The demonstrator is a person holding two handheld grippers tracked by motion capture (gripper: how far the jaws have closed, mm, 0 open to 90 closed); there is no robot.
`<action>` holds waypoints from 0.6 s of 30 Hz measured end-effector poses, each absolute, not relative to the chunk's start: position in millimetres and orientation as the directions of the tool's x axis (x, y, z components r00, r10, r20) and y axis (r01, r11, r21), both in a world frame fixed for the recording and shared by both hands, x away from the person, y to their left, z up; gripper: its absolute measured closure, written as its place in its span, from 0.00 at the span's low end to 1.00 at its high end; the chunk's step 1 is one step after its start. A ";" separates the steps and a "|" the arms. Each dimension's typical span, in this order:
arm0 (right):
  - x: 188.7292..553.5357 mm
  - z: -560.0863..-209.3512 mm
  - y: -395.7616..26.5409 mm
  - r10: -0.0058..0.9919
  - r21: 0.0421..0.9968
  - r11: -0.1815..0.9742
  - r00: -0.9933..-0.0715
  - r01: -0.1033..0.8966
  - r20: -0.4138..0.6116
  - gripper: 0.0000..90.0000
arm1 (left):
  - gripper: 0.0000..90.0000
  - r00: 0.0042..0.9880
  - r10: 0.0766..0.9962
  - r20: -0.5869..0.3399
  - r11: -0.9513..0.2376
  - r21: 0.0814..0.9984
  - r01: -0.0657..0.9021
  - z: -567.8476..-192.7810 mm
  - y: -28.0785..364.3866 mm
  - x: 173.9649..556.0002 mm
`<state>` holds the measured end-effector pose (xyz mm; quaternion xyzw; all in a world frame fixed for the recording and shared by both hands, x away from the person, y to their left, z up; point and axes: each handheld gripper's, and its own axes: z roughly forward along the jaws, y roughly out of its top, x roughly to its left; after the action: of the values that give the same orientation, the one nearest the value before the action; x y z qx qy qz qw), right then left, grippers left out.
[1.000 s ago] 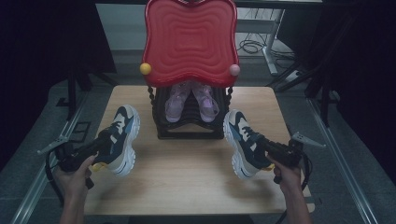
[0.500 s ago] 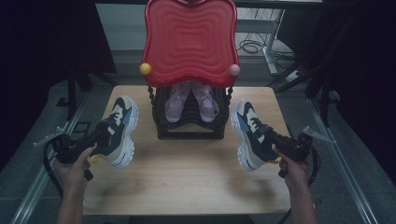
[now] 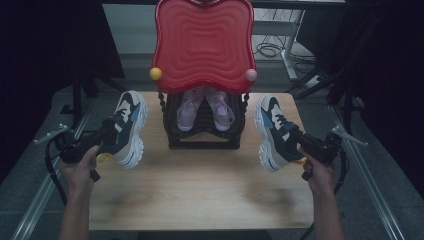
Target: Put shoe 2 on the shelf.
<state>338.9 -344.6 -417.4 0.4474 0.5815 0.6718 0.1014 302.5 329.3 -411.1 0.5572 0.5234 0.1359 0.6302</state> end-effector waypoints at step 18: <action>370.8 -376.1 -337.0 0.670 0.878 -0.337 -0.568 0.341 0.478 0.83 | 0.82 0.443 0.728 -0.523 0.385 0.847 0.366 -383.5 324.3 330.6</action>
<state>370.8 -337.0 -376.1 0.4489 0.5632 0.6833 0.1203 330.6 324.3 -383.5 0.5371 0.5096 0.1375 0.6580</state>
